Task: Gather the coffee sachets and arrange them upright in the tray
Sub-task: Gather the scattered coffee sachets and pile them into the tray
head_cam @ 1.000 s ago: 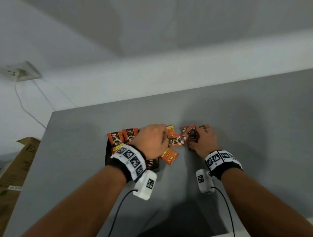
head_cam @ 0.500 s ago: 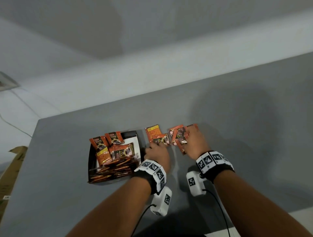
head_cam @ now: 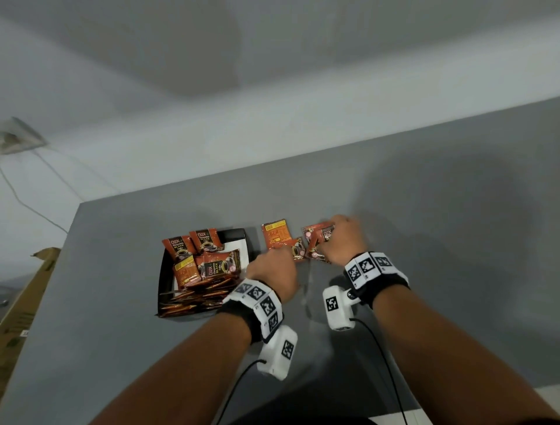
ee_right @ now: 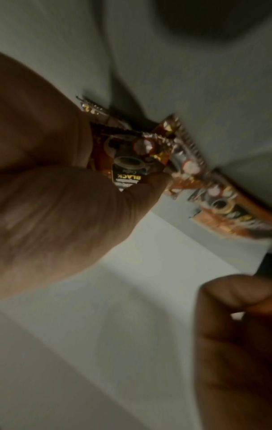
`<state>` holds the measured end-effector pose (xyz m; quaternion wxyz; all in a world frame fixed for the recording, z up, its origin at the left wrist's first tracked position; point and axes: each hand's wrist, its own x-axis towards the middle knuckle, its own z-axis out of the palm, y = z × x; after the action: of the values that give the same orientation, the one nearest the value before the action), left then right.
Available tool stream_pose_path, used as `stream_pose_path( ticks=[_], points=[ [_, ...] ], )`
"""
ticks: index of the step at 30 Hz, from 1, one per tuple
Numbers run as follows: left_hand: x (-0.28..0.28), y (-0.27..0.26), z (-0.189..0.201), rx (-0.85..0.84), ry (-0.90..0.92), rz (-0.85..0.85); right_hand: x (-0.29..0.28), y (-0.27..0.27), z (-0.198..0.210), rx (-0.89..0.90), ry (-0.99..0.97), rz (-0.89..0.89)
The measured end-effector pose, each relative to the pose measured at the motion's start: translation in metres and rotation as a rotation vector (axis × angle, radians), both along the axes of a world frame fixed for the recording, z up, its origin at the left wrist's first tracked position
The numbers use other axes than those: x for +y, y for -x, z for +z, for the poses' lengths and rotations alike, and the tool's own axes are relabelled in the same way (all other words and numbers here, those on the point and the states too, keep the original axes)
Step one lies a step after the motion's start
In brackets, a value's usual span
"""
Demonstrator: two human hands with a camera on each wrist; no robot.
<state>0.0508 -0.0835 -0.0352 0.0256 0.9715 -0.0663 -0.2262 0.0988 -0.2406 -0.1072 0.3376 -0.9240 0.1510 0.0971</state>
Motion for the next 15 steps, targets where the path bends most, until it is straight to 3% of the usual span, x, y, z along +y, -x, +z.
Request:
stream_pose_path(
  ticks=[5, 8, 15],
  points=[
    [-0.007, -0.036, -0.011, 0.010, 0.168, 0.033, 0.008, 0.010, -0.012, -0.098, 0.121, 0.048],
    [-0.015, -0.045, -0.026, 0.040, 0.250, 0.152, 0.010, 0.015, -0.015, -0.119, 0.158, 0.145],
    [-0.012, -0.043, -0.058, -0.104, 0.009, 0.038, -0.018, 0.019, 0.007, -0.118, -0.113, 0.043]
  ],
)
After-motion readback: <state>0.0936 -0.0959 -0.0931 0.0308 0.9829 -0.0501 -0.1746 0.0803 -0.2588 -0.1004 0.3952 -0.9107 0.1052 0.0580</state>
